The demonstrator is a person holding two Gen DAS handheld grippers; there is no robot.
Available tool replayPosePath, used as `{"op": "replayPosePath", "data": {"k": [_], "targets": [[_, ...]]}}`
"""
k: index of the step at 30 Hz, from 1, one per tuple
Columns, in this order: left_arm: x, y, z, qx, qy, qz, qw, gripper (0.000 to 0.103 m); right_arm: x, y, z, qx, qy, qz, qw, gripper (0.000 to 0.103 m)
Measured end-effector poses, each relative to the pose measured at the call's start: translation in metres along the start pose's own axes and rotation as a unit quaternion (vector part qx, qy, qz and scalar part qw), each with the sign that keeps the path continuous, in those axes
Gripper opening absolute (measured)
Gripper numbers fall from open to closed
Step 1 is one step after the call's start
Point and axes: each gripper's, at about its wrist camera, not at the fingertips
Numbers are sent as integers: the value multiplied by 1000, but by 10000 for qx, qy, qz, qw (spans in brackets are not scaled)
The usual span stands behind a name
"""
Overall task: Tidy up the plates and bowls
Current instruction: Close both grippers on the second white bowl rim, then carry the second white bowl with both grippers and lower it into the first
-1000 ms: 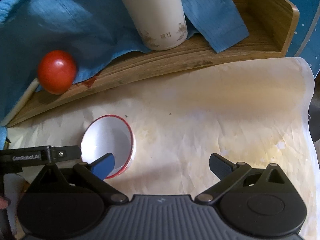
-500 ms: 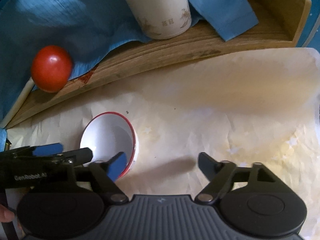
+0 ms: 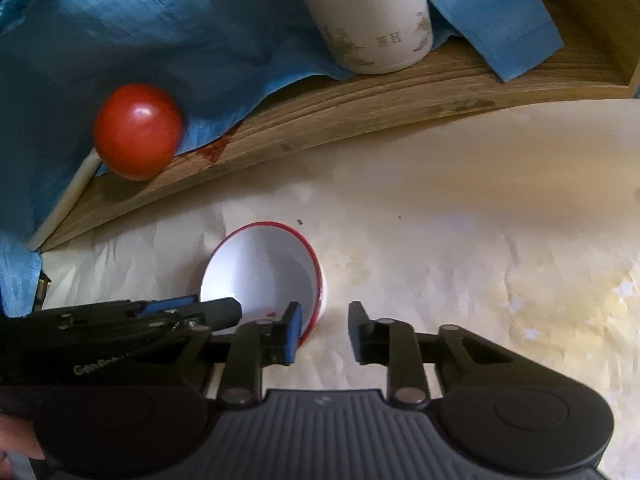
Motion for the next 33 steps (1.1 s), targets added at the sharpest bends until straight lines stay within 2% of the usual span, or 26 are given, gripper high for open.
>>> {"op": "replayPosePath", "data": {"k": [3, 6, 8, 10, 24, 33], "targets": [[0, -3, 1, -24, 106, -11, 9999, 21, 0, 2, -3, 39, 24, -10, 10000, 14], [2, -2, -2, -77, 306, -47, 9995, 20, -2, 5, -3, 28, 20, 7, 10000, 13], [1, -1, -3, -46, 324, -58, 9994, 14, -2, 6, -1, 51, -45, 17, 10000, 13], [0, 0, -2, -48, 321, -60, 9995, 12, -3, 7, 0, 38, -86, 44, 9999, 12], [-9, 40, 23, -76, -83, 441, 9990, 13, -21, 51, 1, 146, -151, 554, 9982, 12], [-22, 57, 50, -238, -462, 561, 9971, 13, -45, 86, 14, 112, -367, 943, 9948, 12]]}}
Point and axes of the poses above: each gripper's, at about its wrist camera, not at the fingertips, and y roughly against the way its jaws point, z to its right, x to its top, and after that the axes turned 5 degrees about -z, right-handed
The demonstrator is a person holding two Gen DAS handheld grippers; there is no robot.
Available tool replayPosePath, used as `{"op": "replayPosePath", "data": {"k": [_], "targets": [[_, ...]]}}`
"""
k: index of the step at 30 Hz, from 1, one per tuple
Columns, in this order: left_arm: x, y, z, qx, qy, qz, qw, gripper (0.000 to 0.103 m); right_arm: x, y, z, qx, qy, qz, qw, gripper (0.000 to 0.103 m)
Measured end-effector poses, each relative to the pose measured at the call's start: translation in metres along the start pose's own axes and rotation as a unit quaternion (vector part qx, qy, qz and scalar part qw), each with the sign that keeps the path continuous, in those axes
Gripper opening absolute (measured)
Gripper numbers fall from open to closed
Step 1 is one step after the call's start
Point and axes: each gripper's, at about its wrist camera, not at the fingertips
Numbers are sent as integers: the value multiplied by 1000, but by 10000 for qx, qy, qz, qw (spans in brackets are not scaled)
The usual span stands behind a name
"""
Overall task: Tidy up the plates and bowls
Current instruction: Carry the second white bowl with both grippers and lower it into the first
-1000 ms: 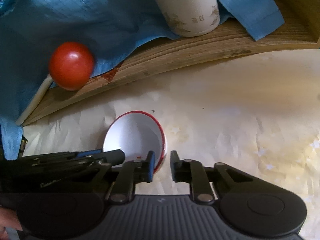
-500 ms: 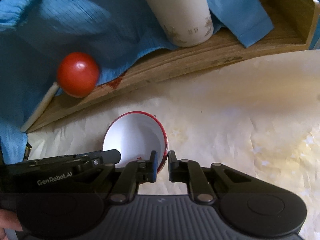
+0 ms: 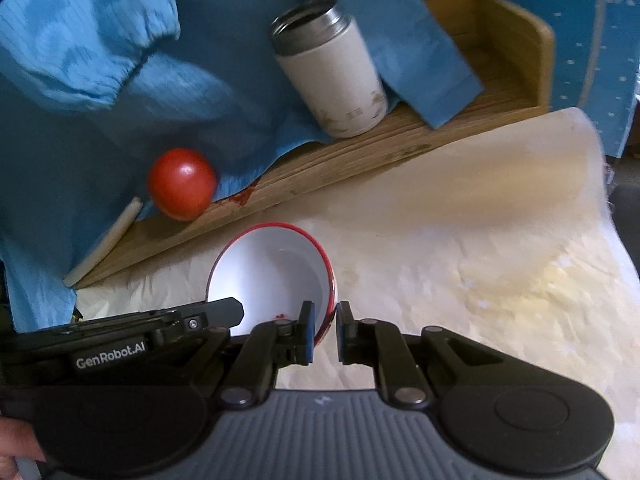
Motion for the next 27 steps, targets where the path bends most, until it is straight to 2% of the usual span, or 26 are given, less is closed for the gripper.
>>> {"op": "replayPosePath", "data": {"k": [10, 19, 27], "targets": [[-11, -1, 38, -372, -589, -175, 9974, 13, -31, 38, 27, -213, -470, 332, 9981, 12], [-26, -12, 69, -678, -1167, -576, 9892, 13, -65, 59, 52, -438, -945, 413, 9937, 13], [-36, -24, 83, -845, -1460, -891, 9816, 13, -87, 66, 66, -503, -1254, 446, 9898, 13]]}}
Point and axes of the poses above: each gripper's, at about its wrist camera, not at the fingertips, and y roughly against the way its jaws point, z to its right, x to its top, and after that the axes turned 5 degrees about -z, right-handed
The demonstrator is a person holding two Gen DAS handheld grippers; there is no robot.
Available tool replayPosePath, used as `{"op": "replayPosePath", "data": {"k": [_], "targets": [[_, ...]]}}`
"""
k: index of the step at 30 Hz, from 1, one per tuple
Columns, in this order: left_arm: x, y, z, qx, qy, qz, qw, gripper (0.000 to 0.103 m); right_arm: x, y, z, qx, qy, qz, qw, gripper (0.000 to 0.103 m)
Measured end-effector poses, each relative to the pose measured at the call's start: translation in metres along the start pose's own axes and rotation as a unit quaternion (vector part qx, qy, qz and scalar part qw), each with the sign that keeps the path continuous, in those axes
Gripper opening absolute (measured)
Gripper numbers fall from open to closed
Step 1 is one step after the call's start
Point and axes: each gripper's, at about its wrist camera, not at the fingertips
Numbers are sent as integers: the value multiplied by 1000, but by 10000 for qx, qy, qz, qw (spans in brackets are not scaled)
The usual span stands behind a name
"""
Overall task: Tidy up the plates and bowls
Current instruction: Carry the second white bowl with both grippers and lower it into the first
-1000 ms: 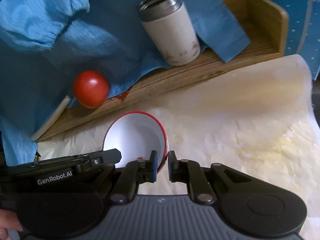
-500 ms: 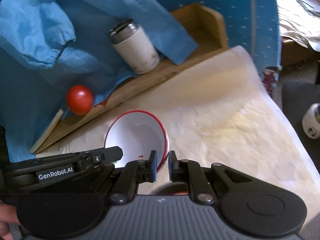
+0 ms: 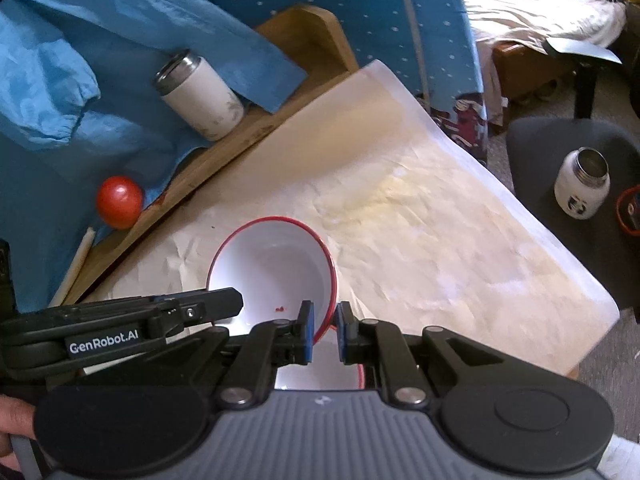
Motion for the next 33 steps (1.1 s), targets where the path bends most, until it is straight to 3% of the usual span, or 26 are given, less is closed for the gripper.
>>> {"op": "replayPosePath", "data": {"k": [11, 33], "targets": [[-12, -10, -2, -67, -151, -408, 9990, 13, -21, -2, 6, 51, -127, -156, 9998, 14], [-25, -12, -7, -48, -270, -732, 9969, 13, -30, -9, 1, 60, -40, -534, 9985, 14]]}}
Point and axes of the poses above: each gripper's, at about its wrist camera, not at the fingertips, and y roughly against the way its jaws point, z to its right, x to its top, and after that the axes turned 5 degrees about -z, right-handed
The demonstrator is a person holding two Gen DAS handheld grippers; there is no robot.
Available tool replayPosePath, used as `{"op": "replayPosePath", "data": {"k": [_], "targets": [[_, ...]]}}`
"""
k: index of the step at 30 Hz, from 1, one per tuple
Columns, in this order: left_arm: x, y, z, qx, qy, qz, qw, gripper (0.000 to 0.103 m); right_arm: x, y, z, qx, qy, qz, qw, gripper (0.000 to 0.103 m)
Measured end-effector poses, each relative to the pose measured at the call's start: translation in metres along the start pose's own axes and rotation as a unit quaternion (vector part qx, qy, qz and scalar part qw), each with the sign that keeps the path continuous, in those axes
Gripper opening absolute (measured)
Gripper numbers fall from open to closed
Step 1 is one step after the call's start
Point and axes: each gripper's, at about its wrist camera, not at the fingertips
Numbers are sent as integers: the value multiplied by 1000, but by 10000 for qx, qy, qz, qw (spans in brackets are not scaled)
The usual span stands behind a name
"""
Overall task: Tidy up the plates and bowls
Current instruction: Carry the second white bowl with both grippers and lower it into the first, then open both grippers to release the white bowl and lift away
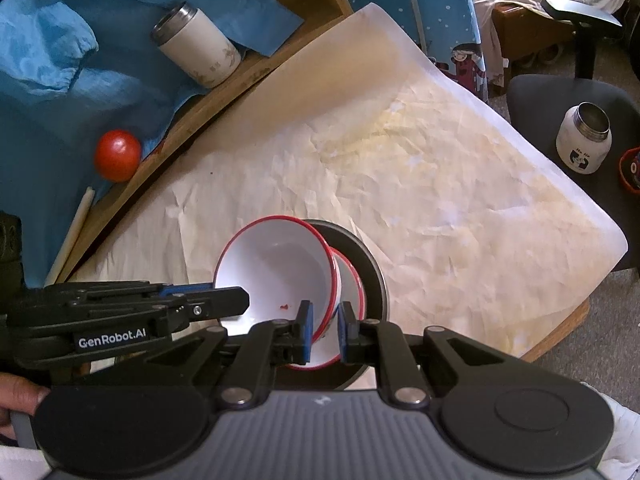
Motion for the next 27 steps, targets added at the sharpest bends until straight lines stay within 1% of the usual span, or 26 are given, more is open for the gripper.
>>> {"op": "replayPosePath", "data": {"k": [11, 20, 27], "targets": [[0, -10, 4, 20, -92, -261, 9996, 18, -3, -3, 2, -42, -56, -165, 9998, 17], [1, -18, 6, 44, -121, -380, 9992, 19, -4, -6, 6, -11, -143, -252, 9996, 20], [2, -19, 6, 47, -113, -384, 9992, 22, -2, -6, 6, -7, -100, -258, 9996, 22]]}}
Point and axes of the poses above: each gripper's, at about its wrist camera, not at the fingertips, and y roughly against the way its jaws point, z to its right, x to its top, and after that the axes turned 5 degrees about -z, right-handed
